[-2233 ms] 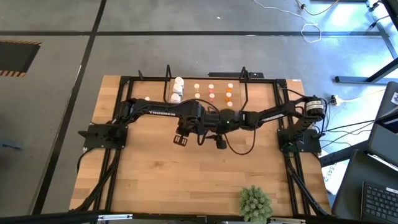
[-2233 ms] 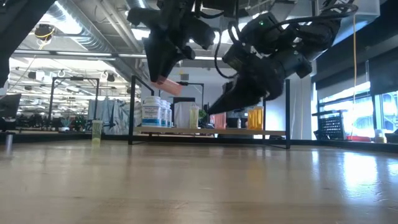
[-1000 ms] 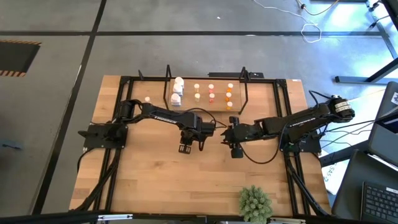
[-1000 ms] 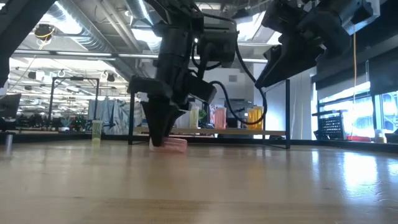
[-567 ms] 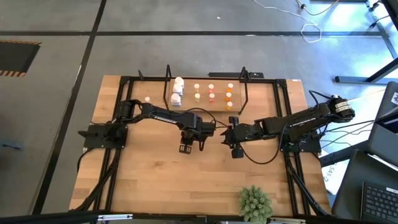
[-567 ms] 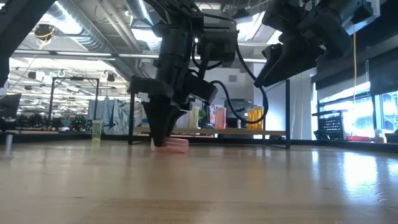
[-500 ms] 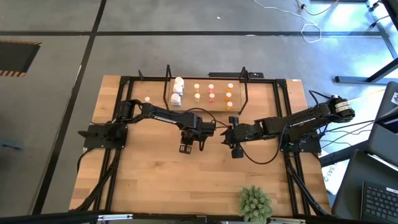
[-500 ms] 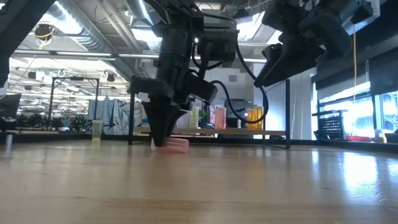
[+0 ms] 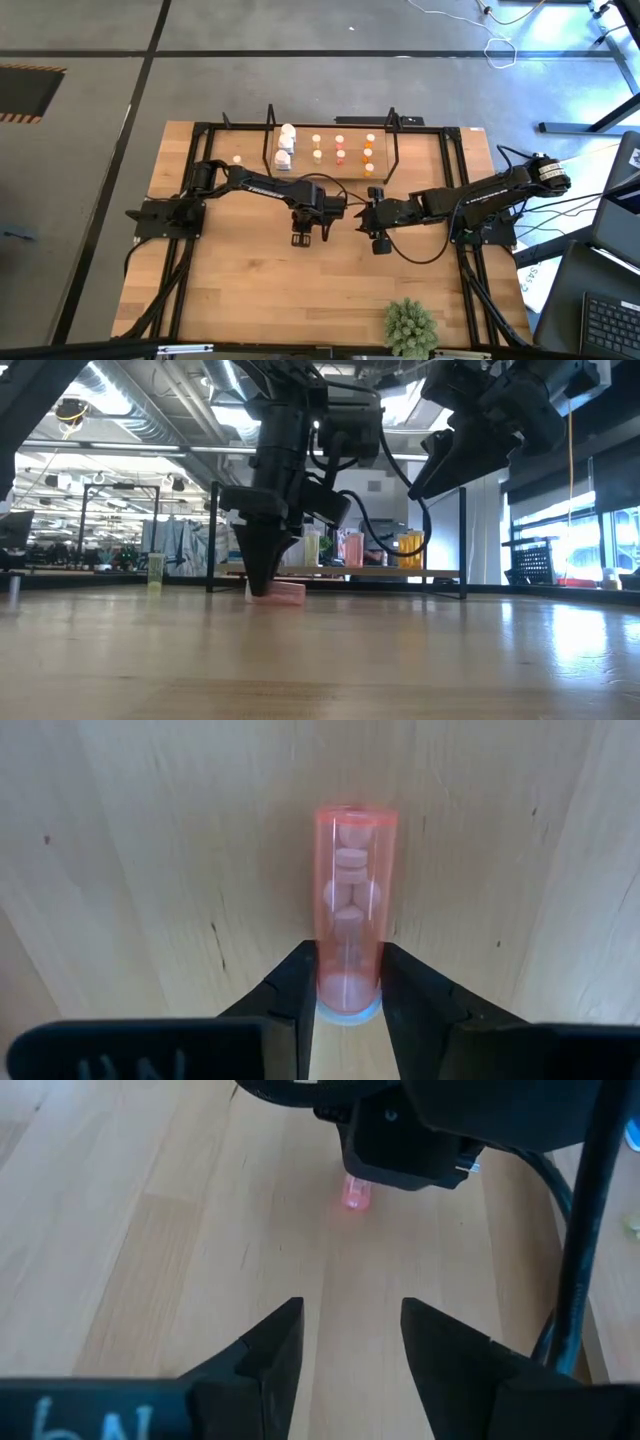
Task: Pick and place medicine bottles onto shelf by color
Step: Put the red pill bottle on the shelf aligned with the other red pill bottles
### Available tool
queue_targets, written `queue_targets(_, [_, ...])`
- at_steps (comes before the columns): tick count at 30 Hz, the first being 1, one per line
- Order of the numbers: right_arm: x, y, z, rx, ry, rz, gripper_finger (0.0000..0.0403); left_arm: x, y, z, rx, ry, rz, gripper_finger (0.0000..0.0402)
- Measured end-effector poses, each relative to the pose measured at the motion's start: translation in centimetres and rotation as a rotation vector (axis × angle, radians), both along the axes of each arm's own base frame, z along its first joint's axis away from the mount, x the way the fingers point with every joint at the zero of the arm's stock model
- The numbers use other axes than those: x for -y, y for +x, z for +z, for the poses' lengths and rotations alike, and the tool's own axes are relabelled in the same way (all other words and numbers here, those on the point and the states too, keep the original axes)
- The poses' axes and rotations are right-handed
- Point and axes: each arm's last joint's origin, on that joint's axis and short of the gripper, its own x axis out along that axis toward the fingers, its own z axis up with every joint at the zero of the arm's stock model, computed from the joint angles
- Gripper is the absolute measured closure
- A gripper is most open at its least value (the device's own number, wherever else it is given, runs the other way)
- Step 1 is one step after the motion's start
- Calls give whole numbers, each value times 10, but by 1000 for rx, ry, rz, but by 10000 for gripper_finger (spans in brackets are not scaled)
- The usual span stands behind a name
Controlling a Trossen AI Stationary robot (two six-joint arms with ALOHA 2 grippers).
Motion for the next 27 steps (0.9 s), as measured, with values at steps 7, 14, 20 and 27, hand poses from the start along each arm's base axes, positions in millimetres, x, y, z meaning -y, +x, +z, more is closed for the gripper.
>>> queue_targets(7, [0,0,0,0,-1,1,232,2,0,0,1,10,-43,303])
queue_targets(14, [0,0,0,0,0,0,232,2,1,-2,0,35,-44,232])
queue_targets(20, [0,0,0,-1,0,0,232,2,2,9,-14,33,-48,183])
queue_targets(27, [0,0,0,1,0,0,232,1,-6,42,-13,62,-40,173])
